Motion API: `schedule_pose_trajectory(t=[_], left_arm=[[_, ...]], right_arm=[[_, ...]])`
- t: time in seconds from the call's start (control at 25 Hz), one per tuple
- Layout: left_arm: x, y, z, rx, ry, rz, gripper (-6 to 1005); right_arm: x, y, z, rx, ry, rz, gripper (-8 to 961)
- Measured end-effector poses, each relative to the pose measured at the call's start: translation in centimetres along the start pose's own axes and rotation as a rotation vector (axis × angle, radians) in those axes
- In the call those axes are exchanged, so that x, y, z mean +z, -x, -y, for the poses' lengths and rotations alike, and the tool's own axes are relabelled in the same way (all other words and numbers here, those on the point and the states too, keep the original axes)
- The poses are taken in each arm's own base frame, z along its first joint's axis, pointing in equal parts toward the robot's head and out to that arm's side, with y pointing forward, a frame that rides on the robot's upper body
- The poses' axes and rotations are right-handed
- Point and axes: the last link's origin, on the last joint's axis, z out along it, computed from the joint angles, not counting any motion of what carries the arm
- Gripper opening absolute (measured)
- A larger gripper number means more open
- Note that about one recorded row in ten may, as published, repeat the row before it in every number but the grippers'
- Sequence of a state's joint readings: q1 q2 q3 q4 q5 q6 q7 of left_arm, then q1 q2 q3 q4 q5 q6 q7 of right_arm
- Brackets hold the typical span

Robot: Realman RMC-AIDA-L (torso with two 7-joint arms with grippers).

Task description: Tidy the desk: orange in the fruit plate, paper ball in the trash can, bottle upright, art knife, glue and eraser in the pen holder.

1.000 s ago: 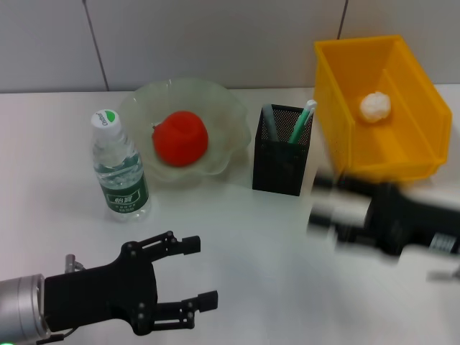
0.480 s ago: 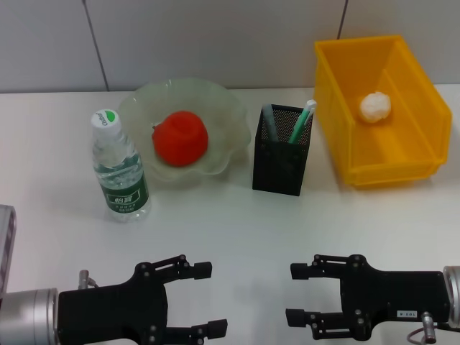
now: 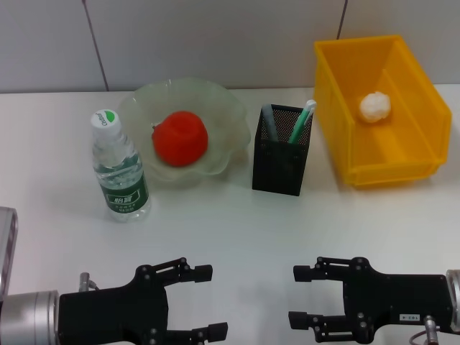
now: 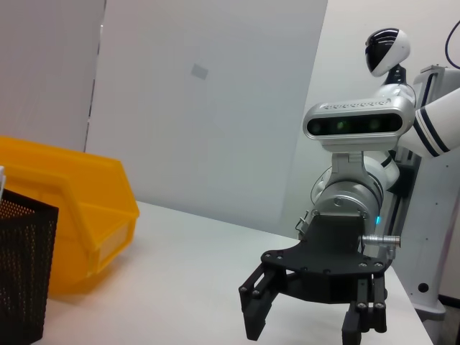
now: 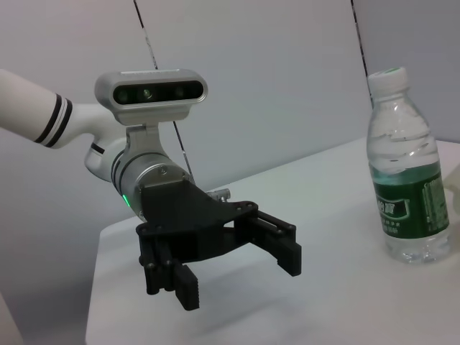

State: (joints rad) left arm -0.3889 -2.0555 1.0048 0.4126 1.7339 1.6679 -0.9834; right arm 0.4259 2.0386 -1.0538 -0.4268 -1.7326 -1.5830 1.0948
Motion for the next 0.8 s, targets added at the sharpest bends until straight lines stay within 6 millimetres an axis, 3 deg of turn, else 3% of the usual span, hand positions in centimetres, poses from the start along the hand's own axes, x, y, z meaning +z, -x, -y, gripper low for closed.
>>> schedule_pose_trajectory(t=[0.8], left_arm=[[-1.4, -0.4, 0.6, 0.006, -0.004, 0.024, 862]], right_arm=[[0.4, 0.2, 0.2, 0.0, -0.016, 0.017, 743]])
